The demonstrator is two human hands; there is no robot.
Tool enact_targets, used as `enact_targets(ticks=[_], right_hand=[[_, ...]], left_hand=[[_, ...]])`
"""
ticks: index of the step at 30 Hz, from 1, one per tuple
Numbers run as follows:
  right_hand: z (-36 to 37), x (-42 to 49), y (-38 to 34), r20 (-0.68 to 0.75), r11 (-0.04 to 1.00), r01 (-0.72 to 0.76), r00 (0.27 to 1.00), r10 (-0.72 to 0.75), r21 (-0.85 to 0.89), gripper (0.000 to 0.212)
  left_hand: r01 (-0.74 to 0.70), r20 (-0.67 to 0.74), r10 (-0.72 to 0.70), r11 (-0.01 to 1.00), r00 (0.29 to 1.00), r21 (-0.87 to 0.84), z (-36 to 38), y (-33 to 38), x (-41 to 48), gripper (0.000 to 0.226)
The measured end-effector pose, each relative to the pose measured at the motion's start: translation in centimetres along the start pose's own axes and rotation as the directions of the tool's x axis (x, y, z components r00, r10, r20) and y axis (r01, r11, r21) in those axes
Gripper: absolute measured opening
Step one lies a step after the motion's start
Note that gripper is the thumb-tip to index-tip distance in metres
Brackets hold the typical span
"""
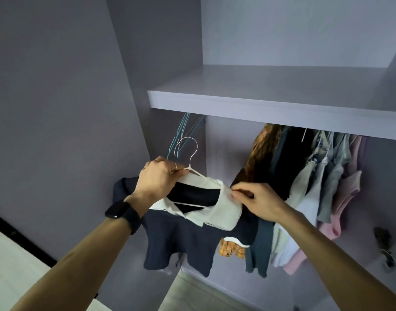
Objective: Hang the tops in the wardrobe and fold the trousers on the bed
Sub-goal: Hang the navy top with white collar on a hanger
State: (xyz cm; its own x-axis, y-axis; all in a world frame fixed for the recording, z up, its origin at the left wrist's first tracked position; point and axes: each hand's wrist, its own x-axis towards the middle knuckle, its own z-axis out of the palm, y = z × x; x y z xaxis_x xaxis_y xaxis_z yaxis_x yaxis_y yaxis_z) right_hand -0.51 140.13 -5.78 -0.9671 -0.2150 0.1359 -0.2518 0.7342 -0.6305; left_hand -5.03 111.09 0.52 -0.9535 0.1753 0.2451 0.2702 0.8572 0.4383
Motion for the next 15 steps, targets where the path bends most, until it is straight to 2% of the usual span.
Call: enact_targets(ticks=[2, 5, 7, 11, 15], right_hand=[[0.9, -0.4, -0.5, 0.025, 0.998, 0.052, 0.998, -0.051, -0.046, 0.018], [2.0, -1.2, -1.3, 0.08, 0.992, 0.063, 0.995, -0.054, -0.112, 0.02], [3.0, -1.8, -1.4, 0.093, 0.991, 0.034, 0.995, -0.022, -0.13, 0.035], [3.7, -1.7, -1.4, 0.023, 0.97, -0.038, 0.999, 0.045, -0.241, 0.042], [4.0, -1.5, -2.4, -0.036, 0.948, -0.124, 0.992, 0.119, -0.293, 0.035]], left_hand=[[0.027, -0.002, -0.027, 0.999, 1.0, -0.032, 1.1, -0.7, 0.1, 0.022], [-0.024, 0.005, 0.024, 0.999, 1.0, -0.047, 2.8, -1.5, 0.3, 0.021], [-0.07, 0.036, 0.073, 0.996, 0.997, -0.061, 3.9, -1.9, 0.8, 0.022], [-0.121, 0.107, 0.132, 0.987, 0.986, -0.104, 5.7, -2.4, 2.8, 0.026], [-0.166, 0.155, 0.189, 0.975, 0.97, -0.151, 7.0, -3.5, 4.8, 0.028]])
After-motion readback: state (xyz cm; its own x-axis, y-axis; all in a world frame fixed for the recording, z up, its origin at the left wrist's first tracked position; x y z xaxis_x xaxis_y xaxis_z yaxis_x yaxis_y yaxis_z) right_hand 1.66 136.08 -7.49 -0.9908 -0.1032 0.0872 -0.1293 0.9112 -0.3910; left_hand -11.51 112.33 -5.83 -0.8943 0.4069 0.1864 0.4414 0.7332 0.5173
